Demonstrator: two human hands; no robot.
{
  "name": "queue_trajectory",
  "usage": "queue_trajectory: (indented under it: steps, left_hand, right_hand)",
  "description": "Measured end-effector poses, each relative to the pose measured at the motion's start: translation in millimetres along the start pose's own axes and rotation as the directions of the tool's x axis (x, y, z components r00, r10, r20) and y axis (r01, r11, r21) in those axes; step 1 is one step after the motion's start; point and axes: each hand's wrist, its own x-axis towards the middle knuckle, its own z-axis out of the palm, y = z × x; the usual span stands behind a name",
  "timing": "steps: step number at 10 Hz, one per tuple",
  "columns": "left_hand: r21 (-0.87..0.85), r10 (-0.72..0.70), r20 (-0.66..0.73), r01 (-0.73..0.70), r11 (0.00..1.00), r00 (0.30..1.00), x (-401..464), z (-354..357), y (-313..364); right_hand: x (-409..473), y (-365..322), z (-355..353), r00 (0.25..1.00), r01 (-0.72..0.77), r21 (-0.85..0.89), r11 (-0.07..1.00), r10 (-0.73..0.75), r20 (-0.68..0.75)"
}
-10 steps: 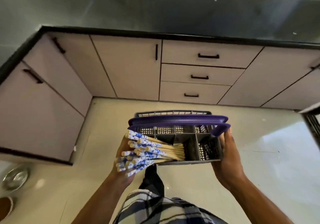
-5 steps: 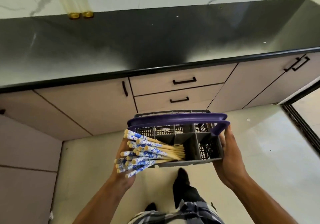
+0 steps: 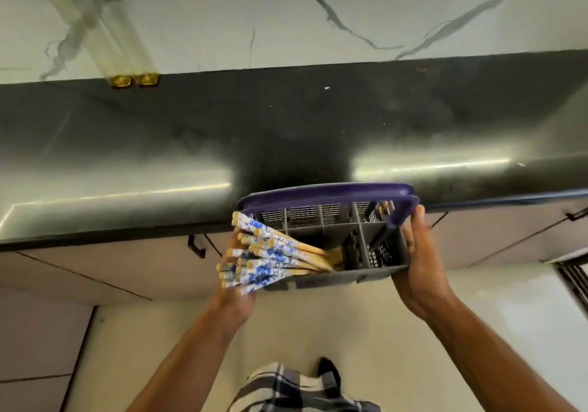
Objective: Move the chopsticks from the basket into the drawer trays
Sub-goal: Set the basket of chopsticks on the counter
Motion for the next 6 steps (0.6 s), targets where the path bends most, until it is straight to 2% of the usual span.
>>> queue_trajectory:
  steps: [1, 2, 3, 6]
  left_hand:
    - [0.118, -0.08, 0.044, 0.074, 0.99, 0.996, 37, 46, 34]
    - [0.099, -0.157, 0.094, 0.147, 0.984, 0.983, 70, 65, 49]
    - [0.109, -0.005, 0.085, -0.005, 0.994, 0.996, 130, 91, 76]
    - [0.156, -0.002, 0.142, -0.02, 0.988, 0.99, 244, 151, 132]
  right_hand:
    - [62, -35, 9, 1.0, -0.022, 0.014, 1.0, 0.022, -0.006]
    - [93, -43, 16, 1.0, -0.008, 0.033, 0.999, 0.008, -0.01]
    - [146, -63, 35, 0.999, 0.002, 0.009, 1.0, -0.001, -0.041]
    - [271, -111, 71, 0.999, 0.03, -0.016, 0.999, -0.03, -0.039]
